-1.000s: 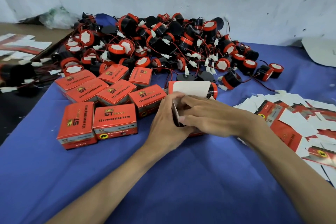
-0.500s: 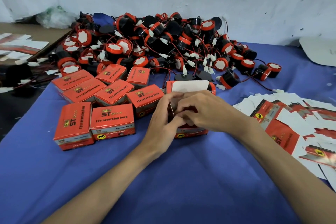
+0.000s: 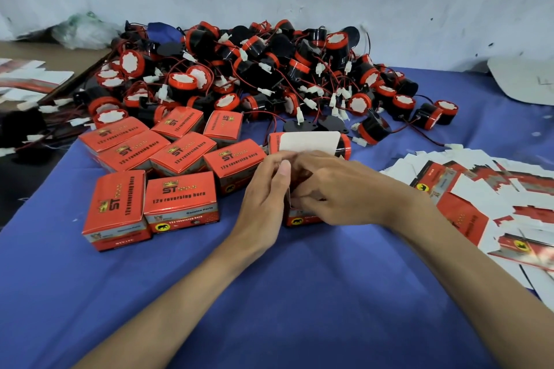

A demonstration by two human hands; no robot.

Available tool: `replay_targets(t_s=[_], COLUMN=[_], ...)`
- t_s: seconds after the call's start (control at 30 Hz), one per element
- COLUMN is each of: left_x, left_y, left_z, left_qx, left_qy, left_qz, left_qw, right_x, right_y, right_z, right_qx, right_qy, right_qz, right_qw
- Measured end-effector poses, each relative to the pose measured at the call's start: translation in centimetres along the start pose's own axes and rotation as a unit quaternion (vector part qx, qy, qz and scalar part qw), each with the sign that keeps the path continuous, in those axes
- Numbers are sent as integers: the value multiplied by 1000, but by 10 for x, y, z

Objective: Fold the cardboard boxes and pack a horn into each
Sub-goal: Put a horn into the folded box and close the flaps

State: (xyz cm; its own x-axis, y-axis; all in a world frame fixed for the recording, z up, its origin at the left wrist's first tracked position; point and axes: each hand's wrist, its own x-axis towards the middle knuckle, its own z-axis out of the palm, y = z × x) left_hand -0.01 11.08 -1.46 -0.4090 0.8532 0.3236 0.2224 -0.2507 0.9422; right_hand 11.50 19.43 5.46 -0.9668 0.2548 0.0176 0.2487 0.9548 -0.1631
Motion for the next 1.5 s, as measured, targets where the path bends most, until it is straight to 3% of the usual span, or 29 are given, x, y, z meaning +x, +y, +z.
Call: replay_targets(t_s=[0.07, 0.1, 0.17, 0.2, 0.23, 0.3, 0.43, 0.53, 0.6, 0.77, 1.0, 1.1, 1.23, 1.37, 1.5], left_x=[1, 2, 5, 6, 6, 6, 5, 5, 3, -4, 3, 3, 3, 4, 3], left_y=[-1, -2, -4, -4, -3, 0, -2, -6, -7, -4, -2, -4, -7, -6, -11], left_z=[0, -1, 0, 0, 1, 5, 8, 4, 3, -4, -15, -18, -19, -21, -21], left_qx=[14, 32, 78, 95, 101, 91, 106, 172, 194, 253, 272, 268, 314, 346, 332], left_qy=[1, 2, 9, 15, 19, 21, 31, 37, 24, -78, -95, -106, -110, -109, -113], left_qz=[-2, -6, -6, 5, 18, 41, 79, 133, 146, 179, 202, 218, 272, 307, 298], left_qw=[1000, 999, 997, 995, 995, 995, 991, 975, 970, 948, 936, 932, 903, 880, 888], right_x=[-4, -8, -20, -27, -34, -46, -49, -42, -40, -39, -48, -47, -47, -53, -55], right_y=[0, 3, 10, 14, 16, 17, 16, 16, 17, 14, 22, 22, 23, 16, 6], right_z=[-2, -1, 7, 14, 21, 37, 51, 43, 46, 57, 58, 63, 67, 68, 67], right_qx=[32, 38, 45, 78, 125, 193, 263, 439, 456, 414, 375, 266, 49, -78, -153], right_qy=[75, 165, 373, 422, 425, 361, 274, 293, 299, 319, 284, 334, 385, 364, 335], right_qz=[-33, -28, 30, 71, 101, 120, 97, 161, 164, 163, 125, 84, 15, 45, 96], right_qw=[996, 985, 926, 901, 891, 904, 920, 834, 822, 837, 874, 900, 921, 927, 925])
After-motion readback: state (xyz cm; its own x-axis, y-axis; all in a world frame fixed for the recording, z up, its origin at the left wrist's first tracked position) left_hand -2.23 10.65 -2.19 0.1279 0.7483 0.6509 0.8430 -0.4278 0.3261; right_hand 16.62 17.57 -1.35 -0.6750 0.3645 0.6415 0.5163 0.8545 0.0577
